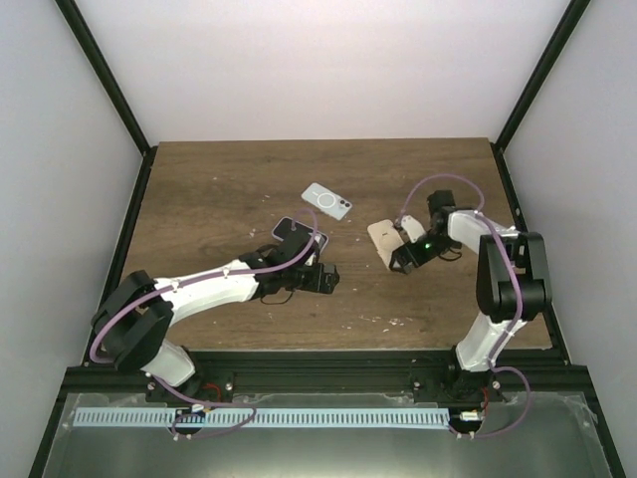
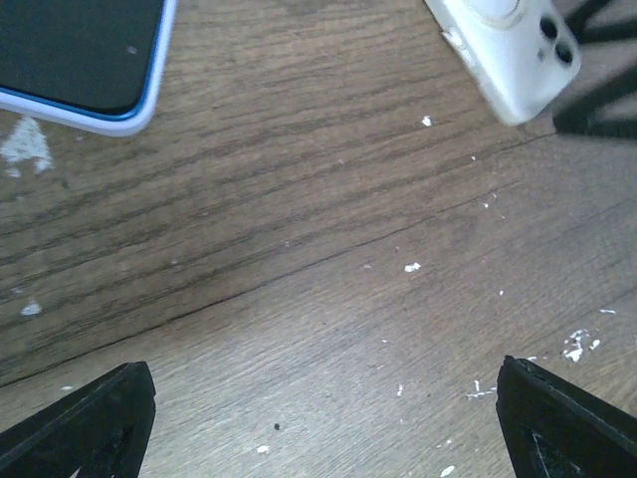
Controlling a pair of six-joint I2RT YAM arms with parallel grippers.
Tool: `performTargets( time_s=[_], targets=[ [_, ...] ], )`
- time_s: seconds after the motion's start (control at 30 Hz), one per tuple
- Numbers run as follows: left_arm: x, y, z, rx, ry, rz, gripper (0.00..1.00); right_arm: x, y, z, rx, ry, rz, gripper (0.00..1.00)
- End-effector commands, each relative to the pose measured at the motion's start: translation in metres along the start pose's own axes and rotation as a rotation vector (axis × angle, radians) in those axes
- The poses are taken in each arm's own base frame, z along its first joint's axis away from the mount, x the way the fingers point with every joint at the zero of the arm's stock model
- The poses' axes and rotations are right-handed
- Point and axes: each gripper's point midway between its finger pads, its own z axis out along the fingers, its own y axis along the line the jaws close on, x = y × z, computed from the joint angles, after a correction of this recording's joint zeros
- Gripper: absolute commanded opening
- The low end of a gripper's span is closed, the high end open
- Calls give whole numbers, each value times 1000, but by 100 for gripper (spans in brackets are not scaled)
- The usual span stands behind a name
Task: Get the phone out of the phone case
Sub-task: Pick up the phone at the center of the board.
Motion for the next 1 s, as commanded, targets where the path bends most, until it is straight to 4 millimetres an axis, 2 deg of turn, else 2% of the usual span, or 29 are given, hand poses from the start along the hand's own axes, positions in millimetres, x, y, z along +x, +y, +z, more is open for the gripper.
performTargets(
  time_s=[0.0, 0.07, 0.1, 0.17, 0.2, 0.27, 0.33, 0.43, 0.5, 0.57, 0.7, 0.83, 0.97],
  targets=[
    [-12, 13, -18, -69, -76, -10, 95, 16, 86, 5, -201, 49, -69, 92],
    [-18, 23, -31, -111, -135, -26, 95, 10, 133, -3, -304, 26, -186, 93],
    [-20, 28, -37, -128, -165, -37, 95, 2, 149, -8, -324, 2, -231, 94],
    [-24, 38, -46, -142, -212, -66, 96, -24, 171, -28, -390, -81, -273, 96],
    [-25, 42, -49, -137, -222, -82, 96, -38, 174, -38, -408, -123, -287, 98],
    [-27, 46, -54, -133, -231, -107, 96, -68, 163, -52, -360, -196, -320, 98],
    [-28, 47, -59, -130, -237, -115, 96, -85, 142, -59, -287, -239, -387, 98],
    [-27, 46, -64, -118, -243, -113, 96, -99, 112, -61, -183, -244, -549, 98],
    [-26, 44, -67, -108, -245, -110, 96, -105, 89, -55, -88, -197, -634, 99],
    [-25, 43, -70, -97, -249, -115, 96, -117, 67, -48, -26, -163, -645, 100],
    [-23, 39, -73, -52, -264, -128, 96, -140, 37, -29, -62, -123, -530, 100],
    [-22, 33, -76, -14, -270, -132, 96, -144, 21, -1, -114, -84, -425, 100],
    [-19, 34, -76, -10, -265, -122, 96, -133, 16, 19, -163, -39, -356, 100]
  ],
)
